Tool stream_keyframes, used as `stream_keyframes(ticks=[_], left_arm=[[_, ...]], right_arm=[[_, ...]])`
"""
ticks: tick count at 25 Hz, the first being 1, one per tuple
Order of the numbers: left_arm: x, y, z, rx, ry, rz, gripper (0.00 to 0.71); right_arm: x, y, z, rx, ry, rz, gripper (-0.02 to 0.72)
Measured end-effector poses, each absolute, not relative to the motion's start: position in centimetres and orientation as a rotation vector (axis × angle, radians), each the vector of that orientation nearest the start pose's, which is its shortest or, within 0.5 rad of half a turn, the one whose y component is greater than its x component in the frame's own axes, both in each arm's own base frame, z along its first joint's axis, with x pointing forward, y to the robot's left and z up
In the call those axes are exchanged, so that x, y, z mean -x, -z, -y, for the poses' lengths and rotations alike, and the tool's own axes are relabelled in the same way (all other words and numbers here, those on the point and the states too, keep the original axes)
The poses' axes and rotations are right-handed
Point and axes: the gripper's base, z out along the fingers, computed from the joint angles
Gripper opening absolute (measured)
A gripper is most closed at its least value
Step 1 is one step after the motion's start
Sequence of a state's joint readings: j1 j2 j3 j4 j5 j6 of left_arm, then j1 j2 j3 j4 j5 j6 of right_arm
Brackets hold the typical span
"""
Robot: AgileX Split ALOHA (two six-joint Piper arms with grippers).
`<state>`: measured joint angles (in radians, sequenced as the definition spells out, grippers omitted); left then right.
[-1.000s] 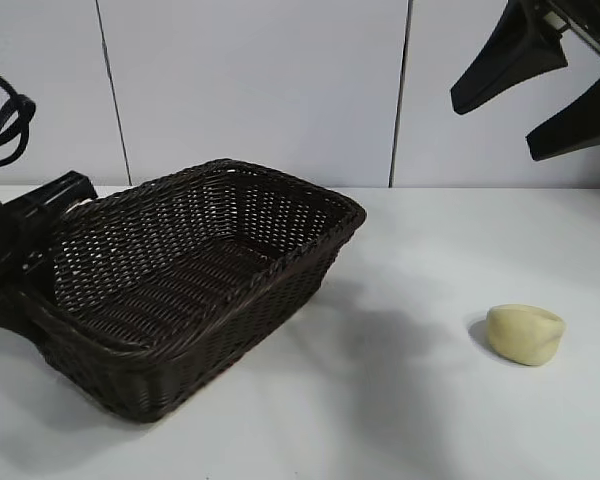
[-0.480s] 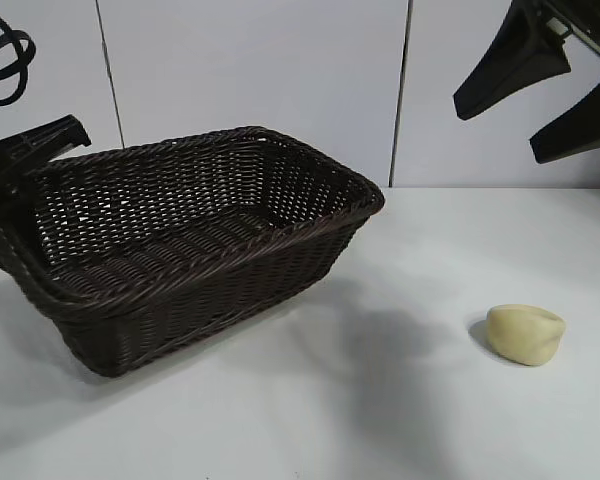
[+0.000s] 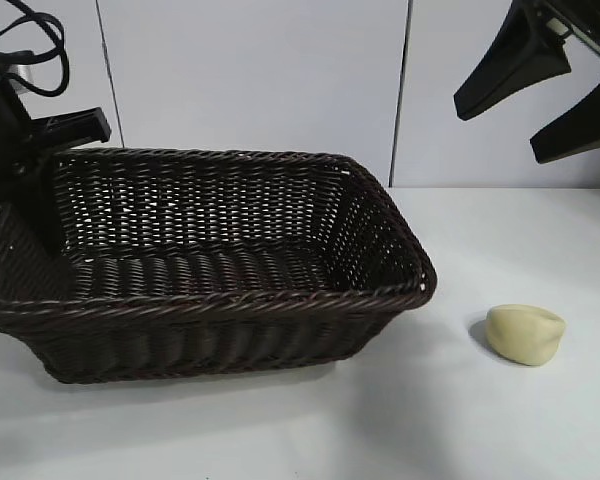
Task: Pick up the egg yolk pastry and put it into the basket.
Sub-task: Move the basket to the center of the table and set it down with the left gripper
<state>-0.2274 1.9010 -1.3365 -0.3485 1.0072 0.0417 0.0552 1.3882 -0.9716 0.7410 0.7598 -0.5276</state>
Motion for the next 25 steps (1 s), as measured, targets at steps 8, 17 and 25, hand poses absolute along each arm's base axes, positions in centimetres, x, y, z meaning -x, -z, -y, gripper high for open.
stream_keyframes(ticks=[8, 17, 25], left_arm=[[-37.8, -17.8, 11.8, -0.2, 0.536, -3.052, 0.104], [-38.4, -15.6, 11.6, -0.223, 0.478, -3.094, 0.104], [-38.5, -15.4, 11.8, -0.21, 0.5, -3.086, 0.105]], right_arm=[[-27.6, -28.2, -5.8, 0.195, -0.653, -2.466, 0.591], [-27.6, -28.2, -5.8, 0.191, -0.654, -2.467, 0.591], [-27.6, -28.2, -5.8, 0.192, -0.654, -2.468, 0.591]])
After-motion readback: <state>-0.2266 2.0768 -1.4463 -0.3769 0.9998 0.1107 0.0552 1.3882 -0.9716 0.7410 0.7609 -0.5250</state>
